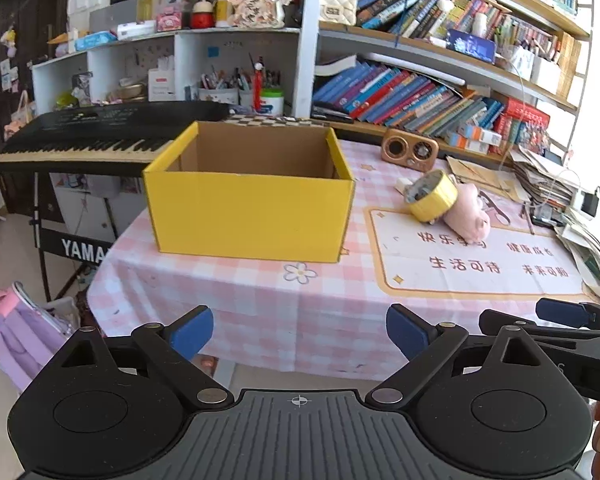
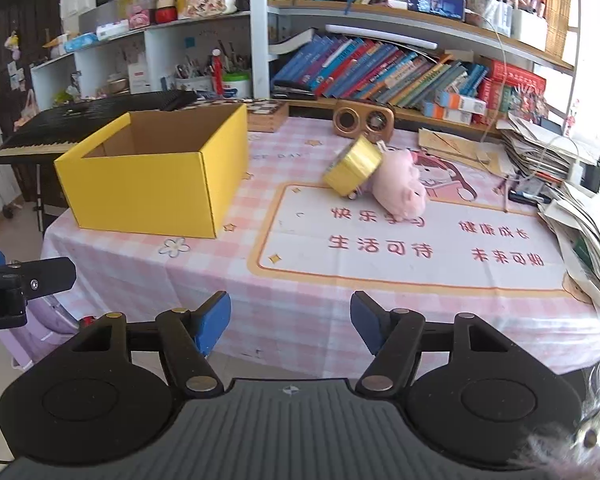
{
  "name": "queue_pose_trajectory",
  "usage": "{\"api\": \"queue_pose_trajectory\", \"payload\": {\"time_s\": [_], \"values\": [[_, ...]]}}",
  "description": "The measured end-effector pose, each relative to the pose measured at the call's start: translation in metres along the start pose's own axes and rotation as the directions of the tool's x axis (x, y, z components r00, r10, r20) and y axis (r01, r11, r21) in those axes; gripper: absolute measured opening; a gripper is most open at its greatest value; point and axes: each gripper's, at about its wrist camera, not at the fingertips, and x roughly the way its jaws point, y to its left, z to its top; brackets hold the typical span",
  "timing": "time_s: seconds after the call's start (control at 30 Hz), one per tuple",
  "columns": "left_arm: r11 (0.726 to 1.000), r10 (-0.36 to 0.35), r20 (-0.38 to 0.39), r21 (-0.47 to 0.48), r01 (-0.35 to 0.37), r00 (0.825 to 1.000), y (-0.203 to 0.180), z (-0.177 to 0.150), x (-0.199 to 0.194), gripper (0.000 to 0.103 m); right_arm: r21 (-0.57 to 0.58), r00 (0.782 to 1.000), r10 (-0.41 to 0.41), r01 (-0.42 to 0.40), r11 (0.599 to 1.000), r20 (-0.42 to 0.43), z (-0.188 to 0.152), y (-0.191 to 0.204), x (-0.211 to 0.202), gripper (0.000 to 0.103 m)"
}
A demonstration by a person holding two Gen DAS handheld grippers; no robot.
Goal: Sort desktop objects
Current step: 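Move both tools toward the gold tape roll and pink plush pig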
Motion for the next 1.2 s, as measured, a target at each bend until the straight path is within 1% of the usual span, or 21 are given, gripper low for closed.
{"api": "queue_pose_trajectory", "payload": {"time_s": [0.3,0.67,1.2], "values": [[0.998,-0.057,-0.029,0.031,0.058,0.998,-0.018,0.001,0.011,0.095,0.025,0.999,-0.048,0.049,0.999,-0.015,-0.005,-0.016,-0.004,0.066],[0.987,-0.128,-0.078,0.088,0.135,0.989,-0.049,0.005,0.032,0.096,0.084,0.993,-0.112,0.116,0.99,-0.048,-0.01,-0.045,-0.001,0.069],[0.971,-0.182,-0.127,0.135,0.198,0.975,-0.101,0.022,0.075,0.096,0.133,0.984,-0.155,0.166,0.977,-0.09,0.001,-0.097,0.025,0.071]]}}
